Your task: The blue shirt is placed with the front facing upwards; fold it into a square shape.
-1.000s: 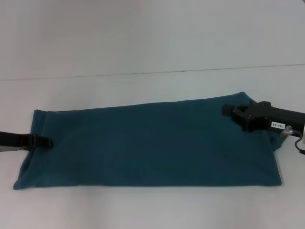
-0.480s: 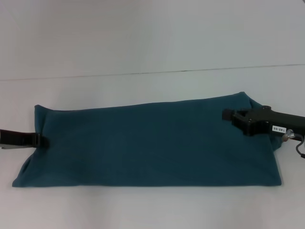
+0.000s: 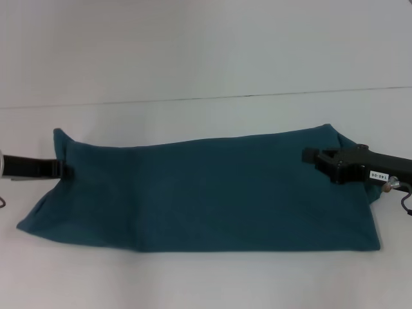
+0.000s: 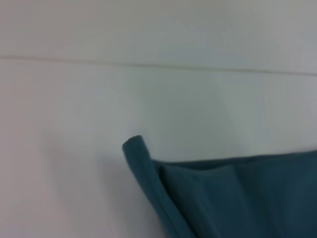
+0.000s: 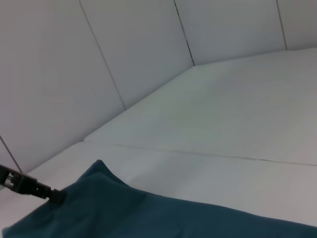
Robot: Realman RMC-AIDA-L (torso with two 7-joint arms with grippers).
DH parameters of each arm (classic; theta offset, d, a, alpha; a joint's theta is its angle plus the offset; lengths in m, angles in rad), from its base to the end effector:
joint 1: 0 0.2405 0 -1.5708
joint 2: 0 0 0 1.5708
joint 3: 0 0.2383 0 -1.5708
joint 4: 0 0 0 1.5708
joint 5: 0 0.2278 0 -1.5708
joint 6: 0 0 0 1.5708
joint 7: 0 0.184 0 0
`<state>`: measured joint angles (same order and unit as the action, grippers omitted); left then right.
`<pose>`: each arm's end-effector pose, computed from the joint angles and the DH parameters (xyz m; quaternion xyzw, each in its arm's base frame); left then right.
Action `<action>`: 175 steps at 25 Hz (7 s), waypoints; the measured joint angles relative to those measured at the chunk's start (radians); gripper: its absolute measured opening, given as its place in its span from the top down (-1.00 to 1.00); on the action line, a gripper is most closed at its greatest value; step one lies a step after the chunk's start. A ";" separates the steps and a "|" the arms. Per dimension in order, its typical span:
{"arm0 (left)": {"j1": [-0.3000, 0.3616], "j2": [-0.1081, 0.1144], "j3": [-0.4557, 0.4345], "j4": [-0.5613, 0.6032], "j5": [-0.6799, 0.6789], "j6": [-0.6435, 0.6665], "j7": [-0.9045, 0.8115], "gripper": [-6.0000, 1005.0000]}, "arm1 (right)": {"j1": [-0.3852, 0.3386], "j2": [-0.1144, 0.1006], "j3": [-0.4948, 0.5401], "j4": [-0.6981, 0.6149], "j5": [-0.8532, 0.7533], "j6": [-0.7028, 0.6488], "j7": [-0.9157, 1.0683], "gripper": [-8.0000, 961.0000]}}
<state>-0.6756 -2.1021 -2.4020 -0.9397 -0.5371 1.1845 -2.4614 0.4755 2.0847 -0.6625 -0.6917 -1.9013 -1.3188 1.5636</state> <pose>-0.2744 0.4350 0.0181 -0.7909 -0.5329 -0.0380 0.2985 0.2783 0.3827 0.0006 -0.8677 0.3427 0.2591 0.2501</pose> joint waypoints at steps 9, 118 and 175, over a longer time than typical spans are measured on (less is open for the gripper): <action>0.003 -0.004 0.001 -0.104 -0.127 0.100 0.016 0.98 | -0.001 0.002 0.015 0.049 0.082 0.019 -0.107 0.93; -0.038 -0.068 0.267 -0.020 -0.778 0.056 0.240 0.84 | 0.119 -0.005 1.137 0.690 0.149 0.306 -0.830 0.81; 0.257 -0.073 0.910 0.321 -1.872 -0.438 1.680 -0.80 | 0.050 0.001 0.509 0.446 0.143 0.069 -0.548 0.75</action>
<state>-0.4187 -2.1753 -1.4919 -0.6182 -2.4087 0.7461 -0.7812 0.5252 2.0862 -0.1540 -0.2459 -1.7580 -1.2496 1.0153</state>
